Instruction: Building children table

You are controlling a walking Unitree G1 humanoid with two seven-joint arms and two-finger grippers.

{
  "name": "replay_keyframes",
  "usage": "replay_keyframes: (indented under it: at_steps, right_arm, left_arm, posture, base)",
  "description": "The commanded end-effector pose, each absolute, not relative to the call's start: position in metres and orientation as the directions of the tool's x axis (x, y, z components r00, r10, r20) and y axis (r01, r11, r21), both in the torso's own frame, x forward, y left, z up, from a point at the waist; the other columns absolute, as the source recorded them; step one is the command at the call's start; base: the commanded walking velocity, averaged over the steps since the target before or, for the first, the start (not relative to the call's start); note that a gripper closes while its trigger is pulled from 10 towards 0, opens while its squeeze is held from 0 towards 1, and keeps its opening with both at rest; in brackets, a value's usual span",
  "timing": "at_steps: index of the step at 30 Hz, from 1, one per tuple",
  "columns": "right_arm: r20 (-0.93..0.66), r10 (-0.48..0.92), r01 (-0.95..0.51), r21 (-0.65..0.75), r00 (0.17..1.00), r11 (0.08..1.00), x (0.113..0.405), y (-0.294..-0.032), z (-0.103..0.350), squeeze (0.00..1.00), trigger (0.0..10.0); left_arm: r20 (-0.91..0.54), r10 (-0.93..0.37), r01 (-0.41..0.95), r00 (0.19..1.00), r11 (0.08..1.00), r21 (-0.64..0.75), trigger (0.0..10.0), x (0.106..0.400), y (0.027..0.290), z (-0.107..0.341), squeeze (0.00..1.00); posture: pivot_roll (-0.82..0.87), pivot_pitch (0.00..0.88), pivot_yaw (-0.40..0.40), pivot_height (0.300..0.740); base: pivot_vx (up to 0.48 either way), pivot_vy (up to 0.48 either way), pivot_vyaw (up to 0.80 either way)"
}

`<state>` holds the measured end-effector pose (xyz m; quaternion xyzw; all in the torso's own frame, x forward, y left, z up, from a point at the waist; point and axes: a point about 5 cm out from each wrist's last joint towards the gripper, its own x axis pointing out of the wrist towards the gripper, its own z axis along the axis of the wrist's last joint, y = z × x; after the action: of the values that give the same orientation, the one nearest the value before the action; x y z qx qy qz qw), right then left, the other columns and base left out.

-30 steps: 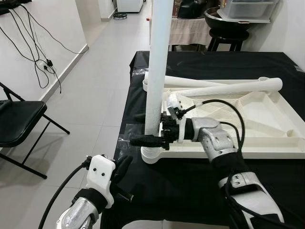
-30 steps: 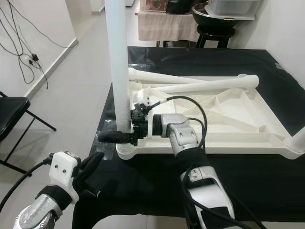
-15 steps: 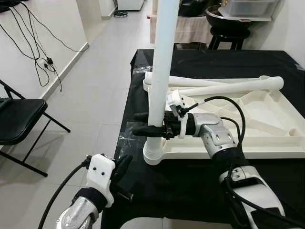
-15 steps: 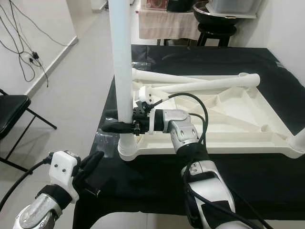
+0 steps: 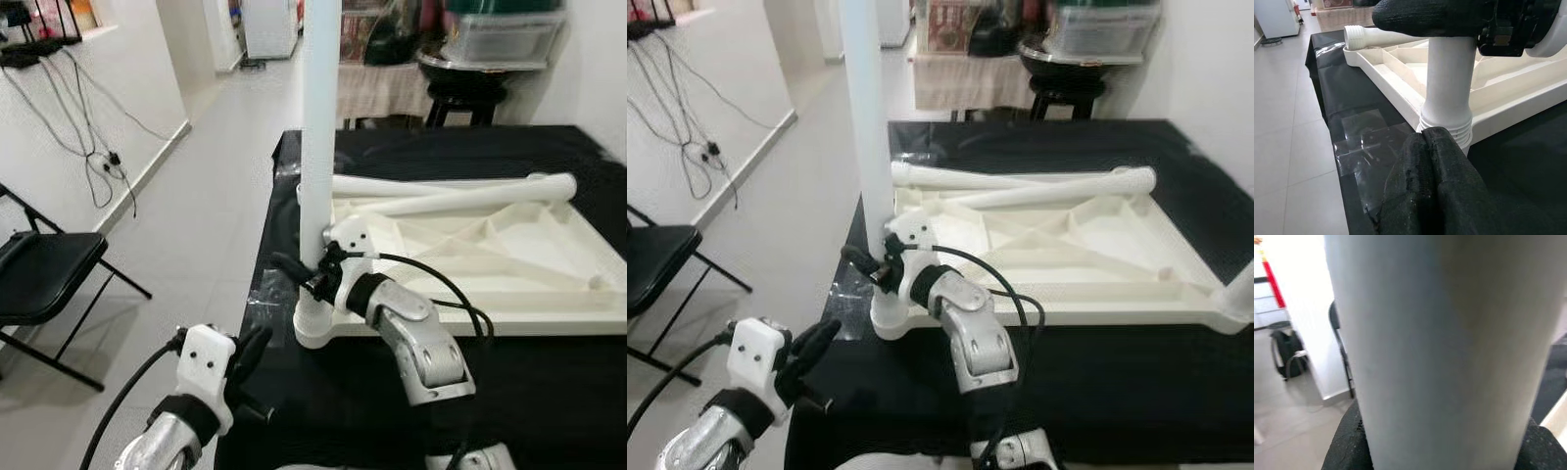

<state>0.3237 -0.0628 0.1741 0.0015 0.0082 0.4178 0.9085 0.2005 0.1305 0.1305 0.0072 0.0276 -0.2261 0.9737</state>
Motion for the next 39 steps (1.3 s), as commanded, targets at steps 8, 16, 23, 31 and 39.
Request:
replay_keyframes:
  at_steps: [8, 16, 23, 31, 39]
  right_arm:
    - [0.016, 0.952, -0.952, 0.021, 0.307, 0.307, 0.328, -0.065, 0.188, 0.00, 10.0]
    - [0.031, 0.999, -0.999, 0.018, 0.042, 0.041, 0.344, -0.069, 0.208, 0.00, 10.0]
    - [0.038, 0.998, -0.997, 0.070, -0.040, -0.043, 0.348, -0.069, 0.211, 0.00, 0.0]
    - [0.028, 0.992, -0.992, 0.028, 0.125, 0.125, 0.352, -0.086, 0.196, 0.00, 0.0]
    - [-0.166, 0.657, -0.632, 0.179, 0.736, 0.754, 0.314, -0.070, 0.138, 0.00, 0.0]
  left_arm:
    - [-0.072, -0.431, 0.432, 0.899, 0.902, 0.005, 10.0, 0.201, 0.131, 0.127, 0.00]
    - [-0.074, -0.433, 0.435, 0.898, 0.901, 0.003, 10.0, 0.201, 0.129, 0.126, 0.00]
    - [-0.077, -0.434, 0.435, 0.898, 0.900, 0.006, 10.0, 0.200, 0.129, 0.125, 0.00]
    - [-0.075, -0.433, 0.435, 0.898, 0.901, 0.001, 10.0, 0.198, 0.128, 0.126, 0.00]
    - [-0.077, -0.436, 0.437, 0.897, 0.899, -0.004, 10.0, 0.197, 0.130, 0.126, 0.00]
  posture:
    - [0.05, 0.082, 0.012, 0.740]
    - [0.06, 0.072, 0.008, 0.740]
    - [0.06, 0.073, 0.008, 0.740]
    - [0.06, 0.084, -0.006, 0.740]
    - [0.04, 0.096, 0.001, 0.740]
  base:
    - [0.000, 0.000, 0.00]
    - [0.000, 0.000, 0.00]
    - [0.000, 0.000, 0.00]
    - [0.000, 0.000, 0.00]
    - [0.000, 0.000, 0.00]
